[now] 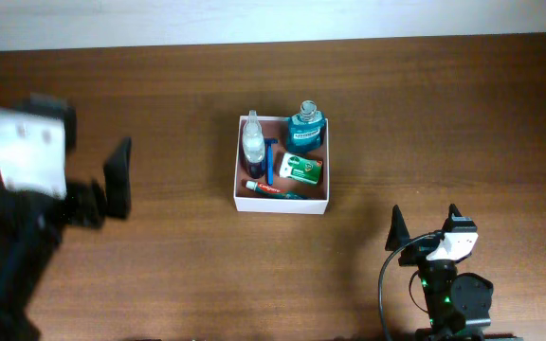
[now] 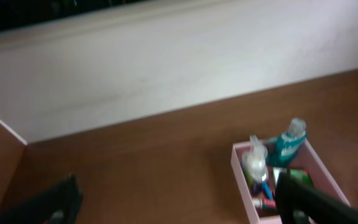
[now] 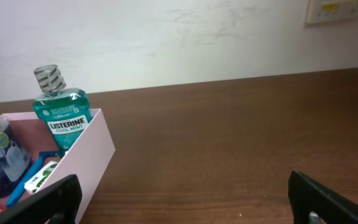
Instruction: Pack container
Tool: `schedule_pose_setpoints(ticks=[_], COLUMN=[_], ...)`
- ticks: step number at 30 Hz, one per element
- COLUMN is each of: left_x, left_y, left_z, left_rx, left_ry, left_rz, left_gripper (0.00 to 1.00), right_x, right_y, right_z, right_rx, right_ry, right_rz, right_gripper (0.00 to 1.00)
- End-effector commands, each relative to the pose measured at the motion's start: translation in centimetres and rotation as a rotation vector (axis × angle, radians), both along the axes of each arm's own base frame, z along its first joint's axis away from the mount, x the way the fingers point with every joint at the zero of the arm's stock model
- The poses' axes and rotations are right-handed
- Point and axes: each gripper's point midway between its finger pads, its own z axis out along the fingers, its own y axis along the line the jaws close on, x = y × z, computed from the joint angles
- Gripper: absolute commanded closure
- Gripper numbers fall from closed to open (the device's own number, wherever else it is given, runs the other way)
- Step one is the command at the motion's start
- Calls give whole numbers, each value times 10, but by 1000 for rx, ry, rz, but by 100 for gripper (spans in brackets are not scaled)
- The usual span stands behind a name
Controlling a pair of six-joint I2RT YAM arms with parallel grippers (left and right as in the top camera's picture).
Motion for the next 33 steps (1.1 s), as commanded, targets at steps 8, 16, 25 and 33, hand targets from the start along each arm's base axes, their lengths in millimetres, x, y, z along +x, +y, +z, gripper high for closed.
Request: schedule_pose_setpoints(ticks=[8,16,25,33], left_x=[-52,-54,-35,-20], left_y=[6,-1,-12,-12], left_z=[-73,-124,-165,-198], left_rx=[3,9,15,15], left_ry=[-296,-505,-625,-628], left_rz=[37,-8,-80,-87], left_gripper=[1,1,1,1], right_x=[0,0,0,0], right_y=[3,3,3,3], right_z=[-2,-2,-2,-2], right_rx=[0,1,0,0], right_ry=[-1,-1,0,-1], right_rz=[11,11,11,11], right_gripper=[1,2,1,2])
